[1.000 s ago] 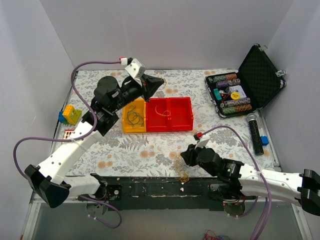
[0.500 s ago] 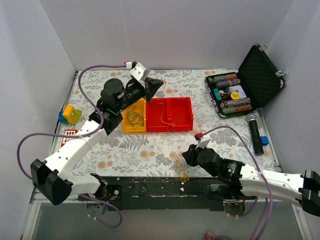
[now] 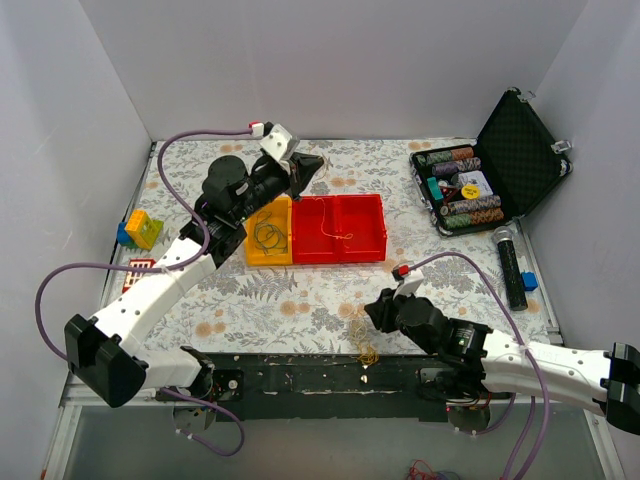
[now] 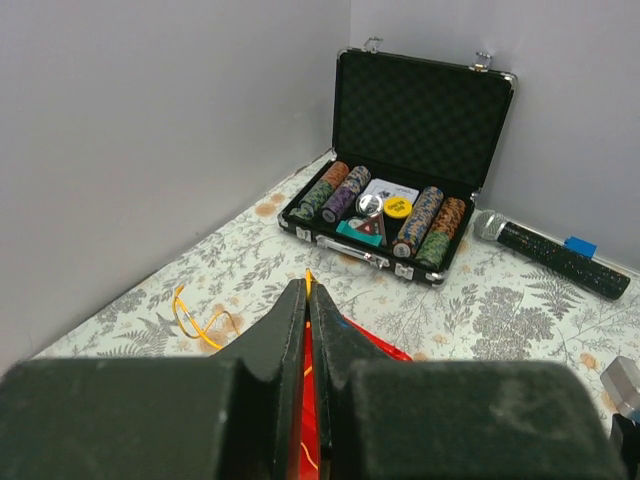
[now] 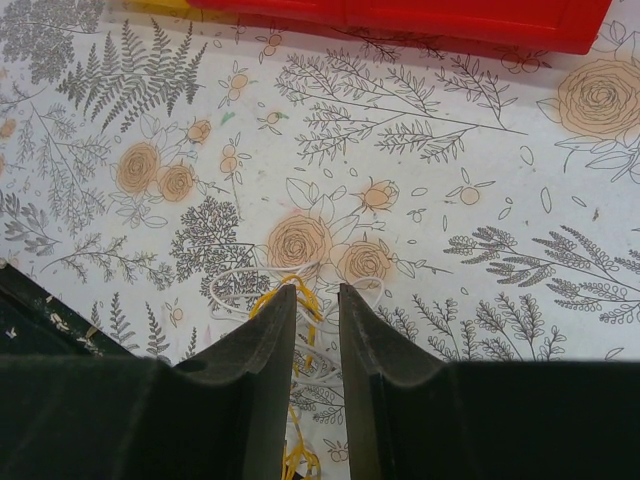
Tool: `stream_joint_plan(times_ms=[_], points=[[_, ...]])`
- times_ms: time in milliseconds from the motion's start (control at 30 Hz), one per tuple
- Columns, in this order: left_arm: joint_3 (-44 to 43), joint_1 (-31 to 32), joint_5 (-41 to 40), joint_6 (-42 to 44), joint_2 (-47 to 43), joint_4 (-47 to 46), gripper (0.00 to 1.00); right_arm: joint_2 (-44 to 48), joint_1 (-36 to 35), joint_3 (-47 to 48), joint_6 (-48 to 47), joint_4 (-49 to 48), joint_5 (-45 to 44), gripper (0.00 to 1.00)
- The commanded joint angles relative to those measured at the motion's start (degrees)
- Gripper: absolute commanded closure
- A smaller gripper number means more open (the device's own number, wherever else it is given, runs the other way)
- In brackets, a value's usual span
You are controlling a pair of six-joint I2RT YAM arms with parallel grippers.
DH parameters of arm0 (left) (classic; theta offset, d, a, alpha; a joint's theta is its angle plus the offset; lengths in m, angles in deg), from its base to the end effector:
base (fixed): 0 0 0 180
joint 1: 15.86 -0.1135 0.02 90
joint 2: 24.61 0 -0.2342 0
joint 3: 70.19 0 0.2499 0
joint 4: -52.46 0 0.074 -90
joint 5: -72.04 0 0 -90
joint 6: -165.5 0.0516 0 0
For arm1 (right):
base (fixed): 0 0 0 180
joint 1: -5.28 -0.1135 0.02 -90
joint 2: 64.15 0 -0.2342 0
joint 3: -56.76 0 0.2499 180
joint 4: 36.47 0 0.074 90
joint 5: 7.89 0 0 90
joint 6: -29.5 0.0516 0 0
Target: Untangle the cables
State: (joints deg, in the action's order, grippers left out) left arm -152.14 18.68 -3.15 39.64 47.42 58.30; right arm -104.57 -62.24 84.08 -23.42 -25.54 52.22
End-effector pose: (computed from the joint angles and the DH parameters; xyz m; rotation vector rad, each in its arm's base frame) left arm 0.2540 -0.1909 0.3881 0.2055 1.6073 -1.1638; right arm 0.0978 0.1690 0.1604 -0.1875 1.9866 0.6887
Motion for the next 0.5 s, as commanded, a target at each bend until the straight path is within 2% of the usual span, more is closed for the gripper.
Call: stream_joint_plan(times_ms=[0, 200, 467], points=[[-3.75, -0.53, -0.66, 1.23, 0.04, -2.66, 1.00, 0.78, -0.24, -0.34, 0.45, -0.90, -1.58, 0.69], [-5.43, -1.06, -1.45, 1.67, 0.30, -3.90, 1.00, 0.35, -0.24, -0.25, 0.54, -0.99, -1.58, 0.69], [-1.21, -1.85, -3.29, 1.93, -0.75, -6.18, 1.00, 1.05, -0.24, -0.60, 0.80, -0.73, -1.31, 0.69]])
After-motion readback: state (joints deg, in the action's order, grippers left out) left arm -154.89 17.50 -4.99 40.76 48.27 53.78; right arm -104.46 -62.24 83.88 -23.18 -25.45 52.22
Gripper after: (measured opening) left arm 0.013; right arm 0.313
